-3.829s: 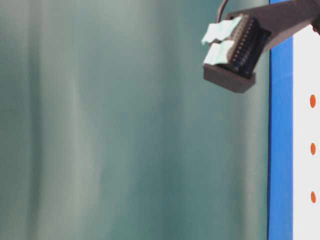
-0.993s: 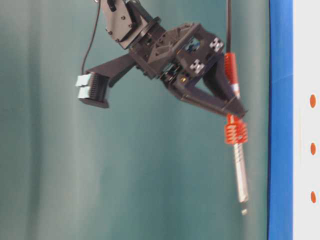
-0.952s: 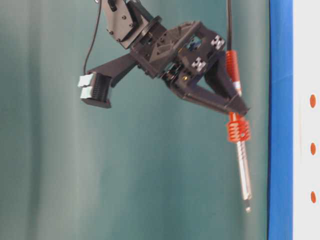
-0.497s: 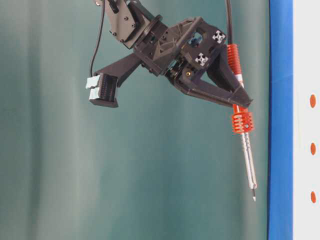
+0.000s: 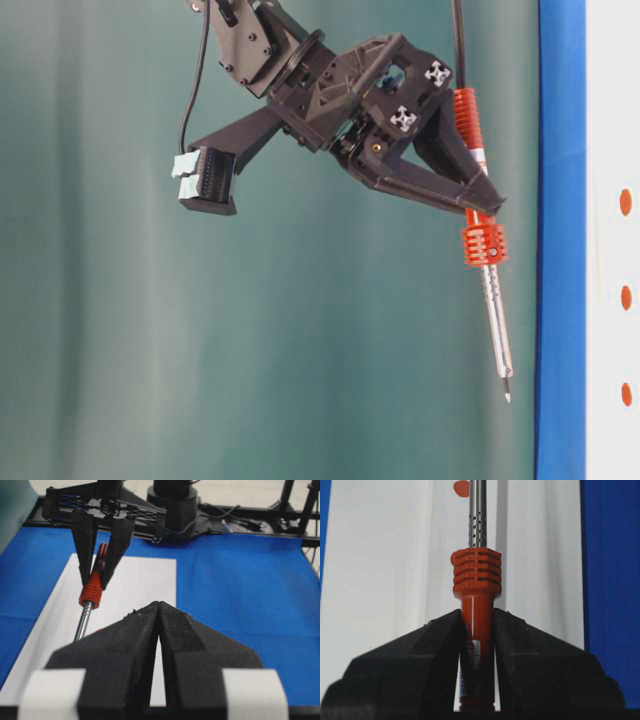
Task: Touch the tip of the soldering iron to the mark.
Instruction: 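Point the iron tip down and lower it toward the left red dot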
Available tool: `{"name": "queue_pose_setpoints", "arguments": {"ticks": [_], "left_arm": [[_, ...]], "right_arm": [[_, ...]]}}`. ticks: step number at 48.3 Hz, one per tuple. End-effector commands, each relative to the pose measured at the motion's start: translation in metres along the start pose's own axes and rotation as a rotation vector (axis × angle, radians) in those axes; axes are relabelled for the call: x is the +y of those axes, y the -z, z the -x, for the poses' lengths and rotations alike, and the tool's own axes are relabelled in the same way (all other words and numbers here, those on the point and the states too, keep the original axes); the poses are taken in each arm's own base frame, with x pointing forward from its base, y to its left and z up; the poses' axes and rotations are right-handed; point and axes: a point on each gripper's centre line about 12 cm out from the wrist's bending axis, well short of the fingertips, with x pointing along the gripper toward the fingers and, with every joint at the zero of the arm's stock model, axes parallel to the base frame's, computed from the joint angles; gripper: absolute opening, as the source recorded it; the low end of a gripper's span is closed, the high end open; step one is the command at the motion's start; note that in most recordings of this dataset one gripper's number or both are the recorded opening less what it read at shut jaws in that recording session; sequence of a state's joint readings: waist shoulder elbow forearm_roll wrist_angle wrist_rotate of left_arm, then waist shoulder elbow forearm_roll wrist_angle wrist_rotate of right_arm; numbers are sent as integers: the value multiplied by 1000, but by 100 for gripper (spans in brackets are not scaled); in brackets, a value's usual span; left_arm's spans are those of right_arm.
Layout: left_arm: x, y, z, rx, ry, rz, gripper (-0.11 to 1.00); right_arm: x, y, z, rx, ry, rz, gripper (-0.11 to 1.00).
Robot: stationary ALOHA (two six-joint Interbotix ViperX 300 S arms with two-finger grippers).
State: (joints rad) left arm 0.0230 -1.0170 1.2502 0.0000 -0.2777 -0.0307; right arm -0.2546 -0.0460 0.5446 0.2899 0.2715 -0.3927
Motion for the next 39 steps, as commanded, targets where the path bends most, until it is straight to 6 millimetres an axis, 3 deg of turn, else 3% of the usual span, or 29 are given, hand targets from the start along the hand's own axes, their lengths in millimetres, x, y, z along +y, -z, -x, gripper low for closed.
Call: {"name": "queue_pose_setpoints", "arguments": {"ticks": [1, 31, 39], "left_arm": [[0, -5, -1, -15, -3, 0, 0], [0, -4, -1, -15, -3, 0, 0], [0, -5, -1, -18, -2, 0, 0]], "right_arm": [[-3, -18, 12, -59, 10, 5, 6], [-2, -16, 12, -54, 10, 3, 6], [-2, -9, 2, -24, 5, 1, 6]]}}
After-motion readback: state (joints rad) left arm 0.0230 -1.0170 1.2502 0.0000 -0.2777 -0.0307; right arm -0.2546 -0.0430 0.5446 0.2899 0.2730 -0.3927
